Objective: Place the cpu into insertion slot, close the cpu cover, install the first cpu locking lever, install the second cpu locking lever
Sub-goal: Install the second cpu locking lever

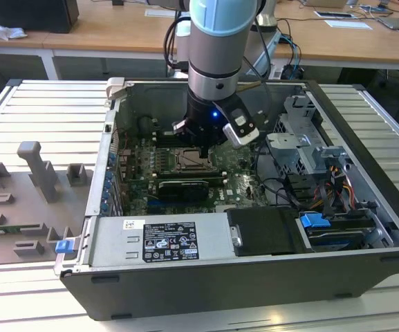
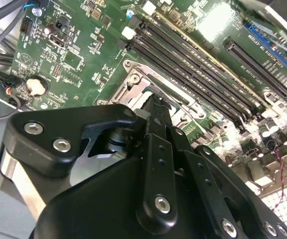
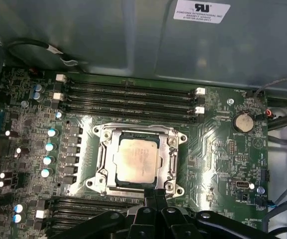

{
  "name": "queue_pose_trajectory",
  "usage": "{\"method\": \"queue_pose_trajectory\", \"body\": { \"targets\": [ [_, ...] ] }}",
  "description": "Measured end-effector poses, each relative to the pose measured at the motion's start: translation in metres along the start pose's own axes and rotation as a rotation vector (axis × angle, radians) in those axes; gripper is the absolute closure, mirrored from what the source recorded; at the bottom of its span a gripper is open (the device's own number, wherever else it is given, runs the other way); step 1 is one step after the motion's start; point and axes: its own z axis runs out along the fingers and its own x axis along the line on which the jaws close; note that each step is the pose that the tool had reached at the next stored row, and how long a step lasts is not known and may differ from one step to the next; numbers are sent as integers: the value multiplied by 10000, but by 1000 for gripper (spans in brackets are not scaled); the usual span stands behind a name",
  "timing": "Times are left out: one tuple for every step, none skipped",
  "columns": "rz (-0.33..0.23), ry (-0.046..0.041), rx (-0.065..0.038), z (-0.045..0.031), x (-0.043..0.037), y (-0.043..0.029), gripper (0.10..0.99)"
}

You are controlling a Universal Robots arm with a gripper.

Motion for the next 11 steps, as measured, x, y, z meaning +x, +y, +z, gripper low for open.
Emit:
{"method": "queue_pose_trajectory", "body": {
  "targets": [
    [-1,0,-1,1,0,-1,980],
    [0,1,2,2,0,-2,980],
    [3,1,2,2,0,-2,980],
    [7,0,1,4,0,-3,980],
    [11,-1,0,6,1,-5,980],
    [12,-1,-1,7,2,-8,980],
    [10,-1,0,6,2,-16,980],
    [9,-1,0,5,3,-23,980],
    [13,-1,0,5,5,-34,980],
    [13,-1,0,5,6,-38,980],
    [12,-2,0,5,5,-39,980]
  ]
}}
